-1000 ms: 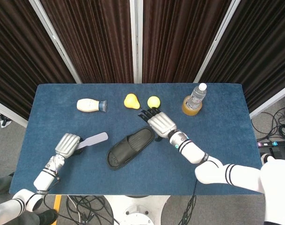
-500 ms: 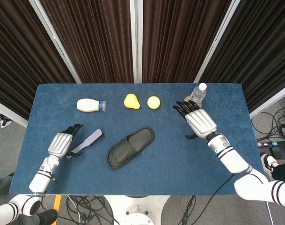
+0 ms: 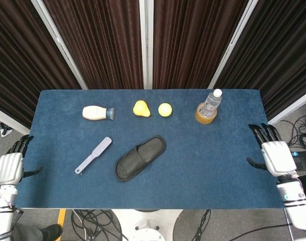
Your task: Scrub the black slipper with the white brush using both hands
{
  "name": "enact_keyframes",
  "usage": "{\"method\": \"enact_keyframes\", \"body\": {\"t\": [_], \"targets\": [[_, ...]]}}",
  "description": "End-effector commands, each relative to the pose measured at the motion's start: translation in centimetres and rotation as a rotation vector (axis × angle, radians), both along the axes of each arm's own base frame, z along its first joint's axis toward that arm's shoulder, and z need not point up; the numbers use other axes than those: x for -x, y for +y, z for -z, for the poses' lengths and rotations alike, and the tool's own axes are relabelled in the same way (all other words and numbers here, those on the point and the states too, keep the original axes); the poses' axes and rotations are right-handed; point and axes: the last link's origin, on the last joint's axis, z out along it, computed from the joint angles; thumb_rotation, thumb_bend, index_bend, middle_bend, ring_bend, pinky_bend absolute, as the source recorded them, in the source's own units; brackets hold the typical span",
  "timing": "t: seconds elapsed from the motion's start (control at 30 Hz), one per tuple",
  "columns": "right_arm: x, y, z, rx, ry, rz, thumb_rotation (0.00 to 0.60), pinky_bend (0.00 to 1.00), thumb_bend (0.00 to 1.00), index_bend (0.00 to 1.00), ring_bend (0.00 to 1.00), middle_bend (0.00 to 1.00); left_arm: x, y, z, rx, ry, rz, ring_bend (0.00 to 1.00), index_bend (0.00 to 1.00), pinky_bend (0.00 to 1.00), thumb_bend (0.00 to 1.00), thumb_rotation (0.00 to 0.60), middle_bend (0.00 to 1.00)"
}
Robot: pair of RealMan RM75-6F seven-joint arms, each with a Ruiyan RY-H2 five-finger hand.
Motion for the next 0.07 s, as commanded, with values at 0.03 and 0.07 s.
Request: {"method": "enact_keyframes", "body": {"t": [0.03,0.07], "targets": [[2.07,3.7,-0.08,0.032,-0.043,0.026,0.6,0.06,0.09,0.0,0.01,0.11,-0.03,-2.9,-1.13,-0.029,0.045,-0.043,0.17,0.18,0.3,0.14,0.6,0.21],[2.45,4.35,-0.01,0.037,-0.054,0.036,0.6,0.06,0.09,0.0,0.01,0.11,-0.22,-3.59,-1.21,-0.03,0.047,-0.047,0.17,0.19,0.3,0.14,0.6,0.21]]}}
